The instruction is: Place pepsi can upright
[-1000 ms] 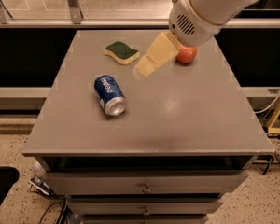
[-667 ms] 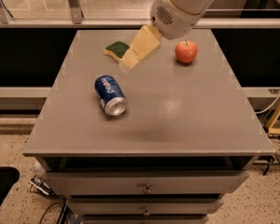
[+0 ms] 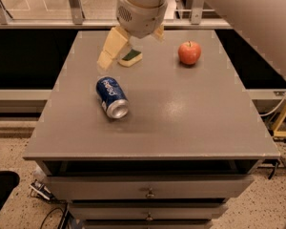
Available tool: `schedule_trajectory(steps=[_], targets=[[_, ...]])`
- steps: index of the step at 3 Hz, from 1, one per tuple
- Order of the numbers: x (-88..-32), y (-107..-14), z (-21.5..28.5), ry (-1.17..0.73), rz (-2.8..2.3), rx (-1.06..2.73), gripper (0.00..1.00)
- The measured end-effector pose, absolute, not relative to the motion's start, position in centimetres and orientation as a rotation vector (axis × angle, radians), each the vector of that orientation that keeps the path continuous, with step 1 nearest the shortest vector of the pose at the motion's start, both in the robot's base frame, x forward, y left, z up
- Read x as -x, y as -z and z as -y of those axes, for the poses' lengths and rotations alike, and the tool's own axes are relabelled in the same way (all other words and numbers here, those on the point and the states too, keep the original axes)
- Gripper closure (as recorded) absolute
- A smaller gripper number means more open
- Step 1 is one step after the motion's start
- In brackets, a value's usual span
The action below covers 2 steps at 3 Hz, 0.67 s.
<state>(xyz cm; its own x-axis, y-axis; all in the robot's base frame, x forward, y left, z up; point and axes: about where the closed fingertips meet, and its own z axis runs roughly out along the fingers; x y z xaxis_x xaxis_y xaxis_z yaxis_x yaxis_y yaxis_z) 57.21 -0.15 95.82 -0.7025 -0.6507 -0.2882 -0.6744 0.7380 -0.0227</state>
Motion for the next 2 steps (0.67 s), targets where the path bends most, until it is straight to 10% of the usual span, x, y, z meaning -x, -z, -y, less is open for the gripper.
schedule_trajectory(steps=[2], targets=[[-55.7,-90.9,-2.2,0.032,-2.865,0.861,0.0]])
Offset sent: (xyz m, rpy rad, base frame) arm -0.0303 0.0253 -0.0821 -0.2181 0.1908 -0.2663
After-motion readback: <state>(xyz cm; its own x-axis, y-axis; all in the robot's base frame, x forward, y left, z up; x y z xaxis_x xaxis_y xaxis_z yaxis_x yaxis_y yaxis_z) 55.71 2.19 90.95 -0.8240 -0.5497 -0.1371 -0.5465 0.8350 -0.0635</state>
